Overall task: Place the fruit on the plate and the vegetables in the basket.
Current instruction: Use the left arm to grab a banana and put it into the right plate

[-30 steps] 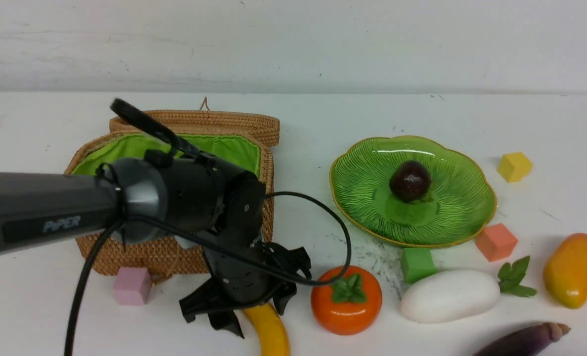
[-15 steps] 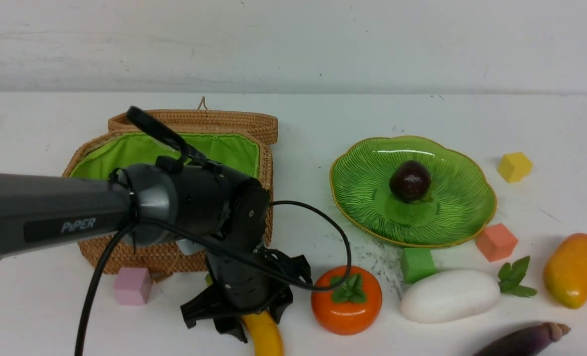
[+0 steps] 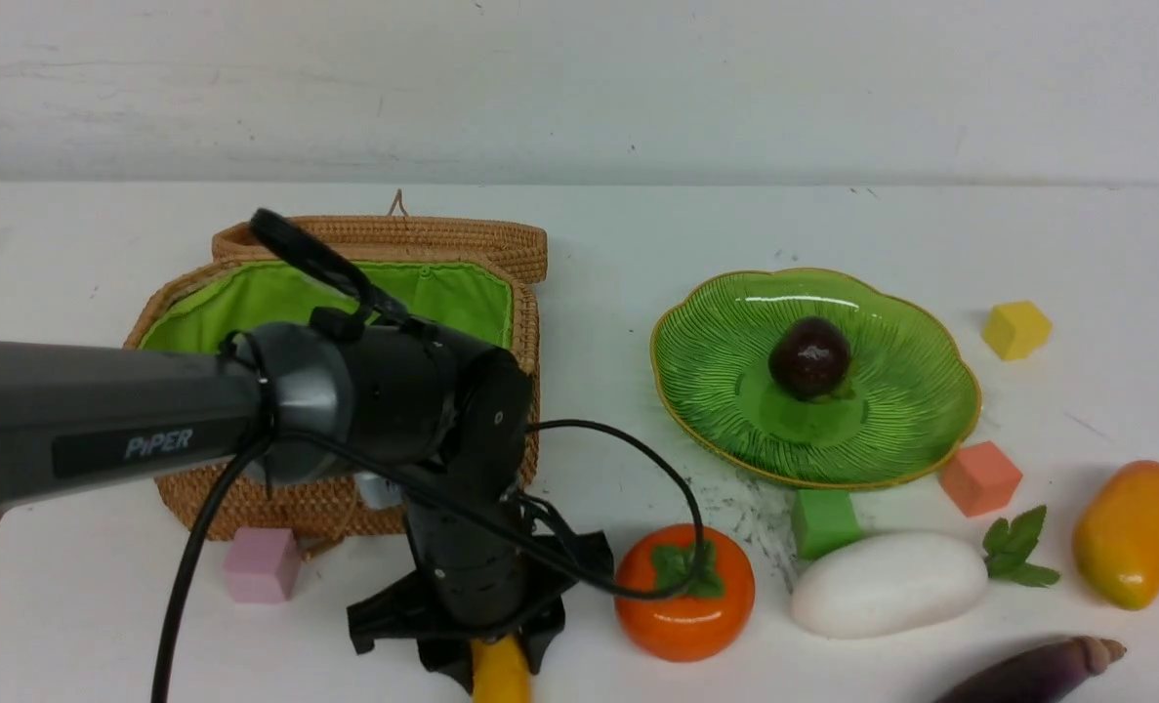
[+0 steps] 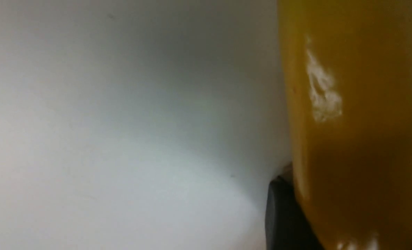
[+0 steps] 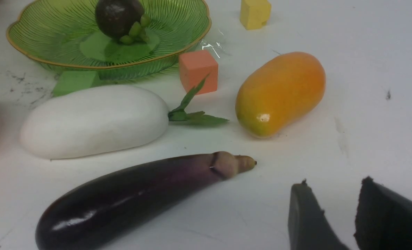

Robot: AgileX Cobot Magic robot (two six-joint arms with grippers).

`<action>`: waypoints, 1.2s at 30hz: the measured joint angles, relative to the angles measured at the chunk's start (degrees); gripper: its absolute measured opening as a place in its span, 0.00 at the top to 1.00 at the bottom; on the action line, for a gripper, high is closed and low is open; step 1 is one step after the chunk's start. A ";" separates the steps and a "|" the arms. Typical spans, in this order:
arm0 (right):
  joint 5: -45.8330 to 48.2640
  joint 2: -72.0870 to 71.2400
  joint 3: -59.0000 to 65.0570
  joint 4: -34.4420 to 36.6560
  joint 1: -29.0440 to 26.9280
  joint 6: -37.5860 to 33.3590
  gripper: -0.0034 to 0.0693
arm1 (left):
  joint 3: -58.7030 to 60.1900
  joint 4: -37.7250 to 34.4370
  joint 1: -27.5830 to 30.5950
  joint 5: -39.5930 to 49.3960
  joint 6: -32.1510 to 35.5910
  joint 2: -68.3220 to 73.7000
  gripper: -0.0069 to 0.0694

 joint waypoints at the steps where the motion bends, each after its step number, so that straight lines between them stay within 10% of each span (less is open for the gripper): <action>1: 0.00 0.00 0.00 0.00 0.00 0.00 0.62 | 0.00 -0.51 0.00 0.76 1.77 -0.22 0.51; 19: 0.00 0.00 0.00 0.00 0.00 0.00 0.62 | -10.66 -10.99 0.00 13.89 46.15 -14.64 0.51; 36: 0.00 0.00 0.00 0.00 0.00 0.00 0.62 | -54.88 -7.54 -0.39 20.25 60.52 7.84 0.51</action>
